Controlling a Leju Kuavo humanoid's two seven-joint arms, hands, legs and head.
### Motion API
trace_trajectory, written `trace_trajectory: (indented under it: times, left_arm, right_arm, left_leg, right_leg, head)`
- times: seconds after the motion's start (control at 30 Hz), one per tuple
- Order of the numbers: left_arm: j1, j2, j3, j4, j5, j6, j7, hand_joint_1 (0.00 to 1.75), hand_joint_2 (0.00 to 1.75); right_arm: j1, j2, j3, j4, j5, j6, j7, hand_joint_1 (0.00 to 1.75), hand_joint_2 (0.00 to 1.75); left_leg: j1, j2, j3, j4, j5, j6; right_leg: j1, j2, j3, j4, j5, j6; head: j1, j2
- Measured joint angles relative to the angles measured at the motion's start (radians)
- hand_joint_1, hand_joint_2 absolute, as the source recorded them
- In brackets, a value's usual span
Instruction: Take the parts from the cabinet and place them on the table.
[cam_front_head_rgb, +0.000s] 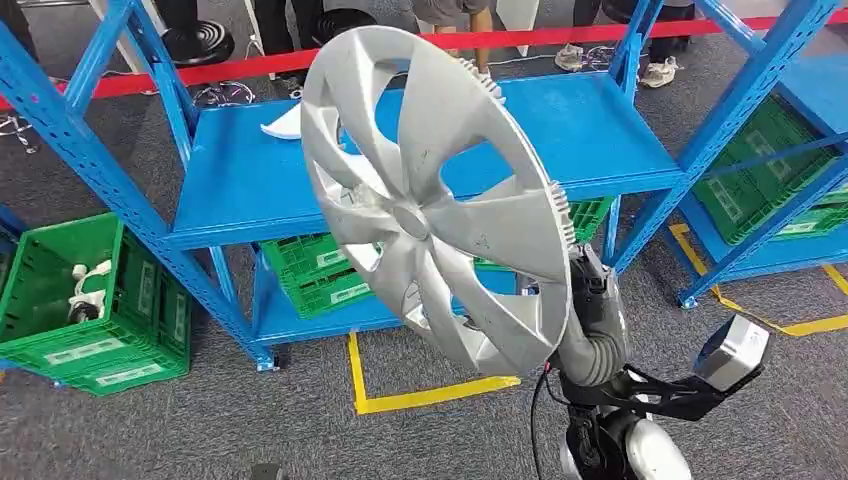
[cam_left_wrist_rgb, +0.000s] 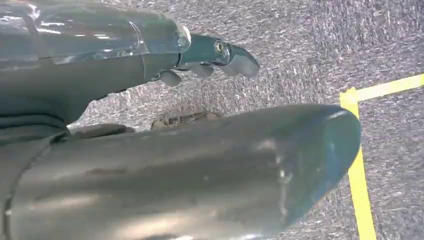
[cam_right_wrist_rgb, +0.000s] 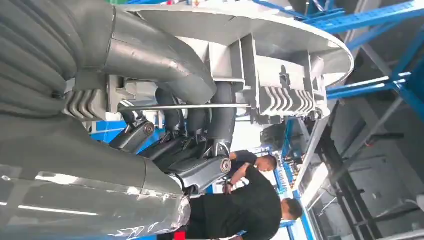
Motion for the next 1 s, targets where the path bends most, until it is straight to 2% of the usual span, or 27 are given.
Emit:
trace_trajectory:
  times: [0.03,0.07,0.13,0.17,0.2,0.23,0.27,0.3,0.33,0.37,0.4,0.47,0.5,0.53,0.57,0.6,0.63,0.67,0.7,0.73,0.77,0.8,0.83,0.87,0.9,0.93,1.0]
  left_arm:
    - [0.000,0.000,0.000,0.000,0.000,-0.001,0.000,0.00,0.00]
    - [0.001,-0.001,0.000,0.000,0.000,-0.003,0.005,0.00,0.00]
    - [0.005,-0.002,0.000,0.000,0.000,-0.008,0.016,0.00,0.00]
    - [0.004,-0.004,0.000,0.000,0.000,-0.008,0.025,0.00,0.00]
    - [0.004,-0.005,0.000,0.000,0.000,-0.008,0.031,0.00,0.00]
    - [0.004,-0.006,0.000,0.000,0.000,-0.008,0.036,0.00,0.00]
    - [0.005,-0.006,0.000,0.000,0.000,-0.008,0.040,0.00,0.00]
    - [0.005,-0.006,0.000,0.000,0.000,-0.008,0.042,0.00,0.00]
    - [0.006,-0.005,0.000,0.001,0.000,-0.008,0.042,0.00,0.00]
    - [0.006,-0.005,0.000,0.002,0.000,-0.008,0.043,0.00,0.00]
    - [0.006,-0.005,0.000,0.002,0.000,-0.008,0.043,0.00,0.00]
    - [0.004,-0.006,0.000,0.002,0.000,-0.008,0.043,0.00,0.00]
    - [0.004,-0.007,0.000,0.002,0.000,-0.008,0.043,0.00,0.00]
    - [0.000,-0.007,0.000,0.003,0.000,-0.008,0.042,0.00,0.00]
    - [0.000,-0.008,0.000,0.003,0.000,-0.008,0.042,0.00,0.00]
    - [0.001,-0.008,0.000,0.003,0.000,-0.009,0.043,0.00,0.00]
    - [0.002,-0.009,0.000,0.003,0.000,-0.009,0.043,0.00,0.00]
    - [0.002,-0.009,0.000,0.004,0.000,-0.009,0.043,0.00,0.00]
    - [0.002,-0.008,0.000,0.005,0.000,-0.009,0.042,0.00,0.00]
    - [0.001,-0.008,0.000,0.005,0.000,-0.009,0.042,0.00,0.00]
    - [0.001,-0.008,0.000,0.005,0.000,-0.009,0.041,0.00,0.00]
    - [0.001,-0.008,0.000,0.005,-0.001,-0.009,0.039,0.00,0.00]
    - [0.001,-0.008,0.000,0.005,-0.001,-0.009,0.037,0.00,0.00]
    - [0.003,-0.008,0.000,0.005,-0.001,-0.008,0.035,0.00,0.00]
    - [0.003,-0.008,0.000,0.006,-0.002,-0.008,0.035,0.00,0.00]
    - [0.004,-0.007,0.000,0.006,-0.002,-0.008,0.036,0.00,0.00]
    - [0.004,-0.006,0.000,0.006,-0.004,-0.008,0.036,0.00,0.00]
  right_arm:
    - [-0.003,0.000,0.001,0.000,0.006,-0.001,0.005,1.75,1.75]
    - [-0.006,0.000,0.002,-0.001,0.017,-0.003,0.008,1.75,1.75]
    - [-0.006,0.000,0.004,-0.002,0.038,-0.006,0.013,1.75,1.75]
    - [-0.006,-0.002,0.005,-0.004,0.048,-0.007,0.016,1.75,1.75]
    - [-0.009,-0.003,0.005,-0.005,0.054,-0.008,0.018,1.75,1.75]
    - [-0.010,-0.003,0.006,-0.005,0.062,-0.008,0.019,1.75,1.75]
    - [-0.011,-0.004,0.007,-0.005,0.070,-0.009,0.019,1.75,1.75]
    - [-0.011,-0.004,0.008,-0.005,0.075,-0.010,0.019,1.75,1.75]
    - [-0.010,-0.005,0.009,-0.004,0.081,-0.011,0.019,1.75,1.75]
    - [-0.010,-0.005,0.010,-0.003,0.081,-0.011,0.021,1.75,1.75]
    - [-0.010,-0.005,0.011,-0.003,0.081,-0.011,0.022,1.75,1.75]
    - [-0.010,-0.005,0.013,-0.003,0.082,-0.011,0.022,1.75,1.75]
    - [-0.011,-0.005,0.013,-0.003,0.082,-0.011,0.022,1.75,1.75]
    - [-0.009,-0.006,0.013,-0.003,0.082,-0.011,0.022,1.75,1.75]
    - [-0.011,-0.007,0.014,-0.005,0.082,-0.011,0.022,1.75,1.75]
    - [-0.011,-0.007,0.015,-0.005,0.083,-0.011,0.022,1.75,1.75]
    - [-0.011,-0.007,0.016,-0.005,0.082,-0.012,0.022,1.75,1.75]
    - [-0.012,-0.009,0.016,-0.006,0.083,-0.011,0.022,1.75,1.75]
    - [-0.012,-0.009,0.016,-0.006,0.084,-0.011,0.022,1.75,1.75]
    - [-0.011,-0.009,0.017,-0.006,0.087,-0.011,0.022,1.75,1.75]
    - [-0.012,-0.009,0.017,-0.007,0.089,-0.011,0.022,1.75,1.75]
    - [-0.012,-0.009,0.017,-0.007,0.092,-0.010,0.021,1.75,1.75]
    - [-0.011,-0.009,0.018,-0.006,0.093,-0.010,0.021,1.75,1.75]
    - [-0.011,-0.009,0.018,-0.004,0.095,-0.010,0.021,1.75,1.75]
    - [-0.010,-0.009,0.018,-0.002,0.095,-0.010,0.021,1.75,1.75]
    - [-0.010,-0.009,0.019,-0.002,0.096,-0.009,0.021,1.75,1.75]
    - [-0.011,-0.009,0.020,-0.002,0.100,-0.008,0.021,1.75,1.75]
  left_leg:
    - [-0.001,-0.001,-0.002,-0.002,0.006,0.014]
    - [-0.003,-0.002,-0.005,-0.001,0.008,0.018]
    - [-0.003,-0.003,-0.008,-0.004,0.014,0.030]
    - [0.003,-0.003,-0.007,-0.009,0.019,0.038]
    - [0.004,-0.003,-0.008,-0.009,0.021,0.040]
    - [0.004,-0.003,-0.010,-0.009,0.022,0.044]
    - [0.004,-0.003,-0.012,-0.009,0.022,0.044]
    - [0.004,-0.003,-0.015,-0.009,0.023,0.046]
    - [0.004,-0.005,-0.016,-0.009,0.024,0.046]
    - [0.004,-0.008,-0.017,-0.009,0.024,0.046]
    - [0.004,-0.012,-0.017,-0.009,0.025,0.044]
    - [0.004,-0.026,-0.014,-0.009,0.027,0.041]
    - [0.007,-0.029,-0.016,-0.009,0.029,0.038]
    - [0.003,-0.040,-0.026,-0.006,0.033,0.030]
    - [0.006,-0.044,-0.031,-0.007,0.038,0.022]
    - [0.008,-0.051,-0.032,-0.010,0.041,0.017]
    - [0.010,-0.058,-0.031,-0.015,0.046,0.009]
    - [0.008,-0.061,-0.033,-0.014,0.045,0.003]
    - [0.005,-0.026,-0.043,0.002,0.026,0.002]
    - [0.006,-0.011,-0.055,0.028,0.004,0.000]
    - [0.007,-0.006,-0.071,0.061,-0.018,-0.001]
    - [0.007,-0.004,-0.097,0.119,-0.049,-0.003]
    - [0.008,-0.004,-0.135,0.203,-0.085,-0.004]
    - [0.008,-0.004,-0.160,0.259,-0.101,-0.006]
    - [0.008,-0.003,-0.164,0.273,-0.095,-0.007]
    - [0.008,-0.001,-0.148,0.243,-0.068,-0.005]
    - [0.007,0.018,-0.060,0.084,0.018,0.003]
  right_leg:
    - [-0.001,0.000,-0.006,0.006,0.001,0.004]
    - [-0.004,0.000,-0.008,0.005,0.004,0.010]
    - [-0.004,0.000,-0.009,0.002,0.008,0.017]
    - [-0.006,0.003,-0.013,0.012,-0.006,0.026]
    - [-0.007,0.005,-0.026,0.045,-0.036,0.033]
    - [-0.010,0.005,-0.053,0.114,-0.078,0.039]
    - [-0.011,0.005,-0.086,0.193,-0.117,0.042]
    - [-0.011,0.005,-0.117,0.264,-0.145,0.045]
    - [-0.013,0.005,-0.134,0.305,-0.151,0.046]
    - [-0.015,0.005,-0.127,0.293,-0.132,0.045]
    - [-0.016,0.006,-0.108,0.255,-0.104,0.042]
    - [-0.016,0.023,-0.016,0.068,-0.007,0.031]
    - [-0.017,0.052,0.011,0.013,-0.008,0.024]
    - [-0.015,0.057,0.015,-0.002,-0.009,0.021]
    - [-0.013,0.048,0.015,-0.004,-0.011,0.019]
    - [-0.010,0.045,0.013,-0.005,-0.012,0.017]
    - [-0.009,0.037,0.014,-0.007,-0.010,0.012]
    - [-0.015,0.027,0.018,-0.021,-0.001,0.003]
    - [-0.016,0.014,0.021,-0.028,0.005,-0.003]
    - [-0.014,0.012,0.021,-0.031,0.006,-0.007]
    - [-0.014,0.008,0.020,-0.031,0.007,-0.010]
    - [-0.013,0.000,0.019,-0.030,0.007,-0.010]
    - [-0.011,-0.008,0.019,-0.030,0.006,-0.011]
    - [-0.010,-0.016,0.019,-0.029,0.006,-0.011]
    - [-0.009,-0.022,0.019,-0.028,0.006,-0.012]
    - [-0.007,-0.029,0.019,-0.026,0.005,-0.012]
    - [-0.006,-0.040,0.020,-0.020,0.000,-0.009]
  head:
    - [0.001,0.000]
    - [0.007,0.000]
    - [0.006,0.000]
    - [0.006,0.000]
    - [0.016,0.000]
    - [0.027,0.000]
    - [0.030,0.000]
    - [0.032,0.000]
    - [0.036,0.000]
    - [0.041,0.000]
    - [0.044,0.000]
    - [0.053,0.000]
    - [0.055,0.000]
    - [0.052,0.000]
    - [0.058,0.000]
    - [0.056,0.000]
    - [0.056,0.000]
    - [0.057,0.000]
    - [0.054,0.000]
    - [0.045,0.000]
    - [0.040,0.000]
    - [0.034,0.000]
    - [0.027,0.000]
    - [0.021,0.000]
    - [0.014,0.000]
    - [0.010,0.000]
    - [0.001,0.000]
